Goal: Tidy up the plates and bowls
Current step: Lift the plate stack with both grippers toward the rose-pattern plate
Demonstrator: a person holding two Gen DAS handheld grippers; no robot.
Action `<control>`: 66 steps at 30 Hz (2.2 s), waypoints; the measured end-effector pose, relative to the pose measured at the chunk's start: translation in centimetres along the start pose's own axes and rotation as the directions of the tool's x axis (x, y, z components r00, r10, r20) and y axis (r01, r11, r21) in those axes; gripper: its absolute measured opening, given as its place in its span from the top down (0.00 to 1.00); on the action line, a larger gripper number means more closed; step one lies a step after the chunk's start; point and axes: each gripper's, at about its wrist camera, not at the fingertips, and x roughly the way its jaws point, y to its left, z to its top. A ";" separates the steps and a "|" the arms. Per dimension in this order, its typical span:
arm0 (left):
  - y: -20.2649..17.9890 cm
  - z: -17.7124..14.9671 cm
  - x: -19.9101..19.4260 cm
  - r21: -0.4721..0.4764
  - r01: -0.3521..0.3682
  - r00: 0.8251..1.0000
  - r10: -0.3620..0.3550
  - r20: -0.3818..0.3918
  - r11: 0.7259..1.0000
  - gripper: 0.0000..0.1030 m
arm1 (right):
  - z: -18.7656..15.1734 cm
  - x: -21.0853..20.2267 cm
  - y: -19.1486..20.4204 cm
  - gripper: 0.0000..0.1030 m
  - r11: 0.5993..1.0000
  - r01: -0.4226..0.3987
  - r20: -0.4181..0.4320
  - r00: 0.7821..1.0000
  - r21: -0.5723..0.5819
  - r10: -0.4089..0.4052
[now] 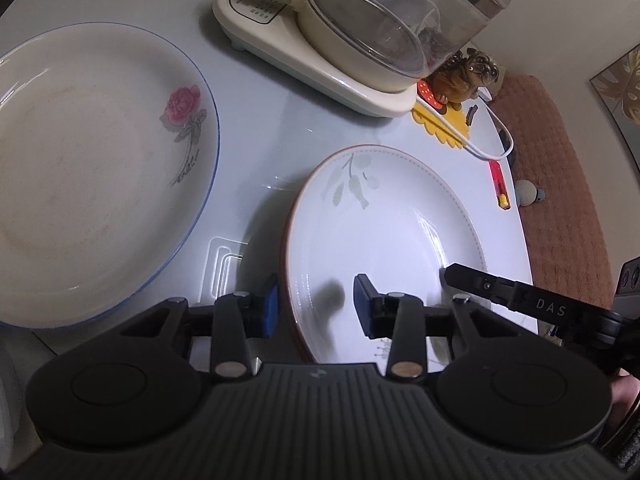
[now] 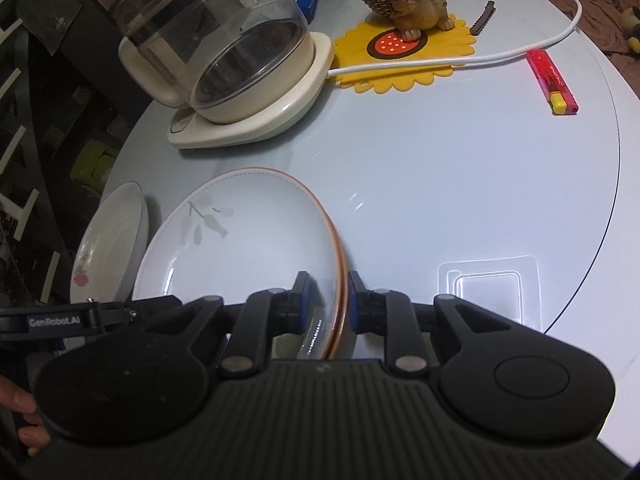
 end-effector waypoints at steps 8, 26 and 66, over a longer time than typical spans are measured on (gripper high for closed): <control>0.1 0.4 -1.1 0.004 0.009 1.000 -0.009 0.007 1.000 0.58 | 0.1 -0.3 0.8 0.78 1.000 -0.010 -0.010 1.000 -0.019 0.010; 2.7 3.3 -8.3 -0.045 0.054 0.995 -0.050 0.081 0.998 0.58 | 1.6 -3.3 7.1 0.78 0.997 -0.059 0.028 0.998 -0.047 0.060; 18.6 6.7 -9.8 -0.166 -0.096 0.991 0.109 0.073 0.982 0.58 | 3.5 9.9 20.2 0.78 0.964 -0.126 -0.139 0.986 -0.235 0.095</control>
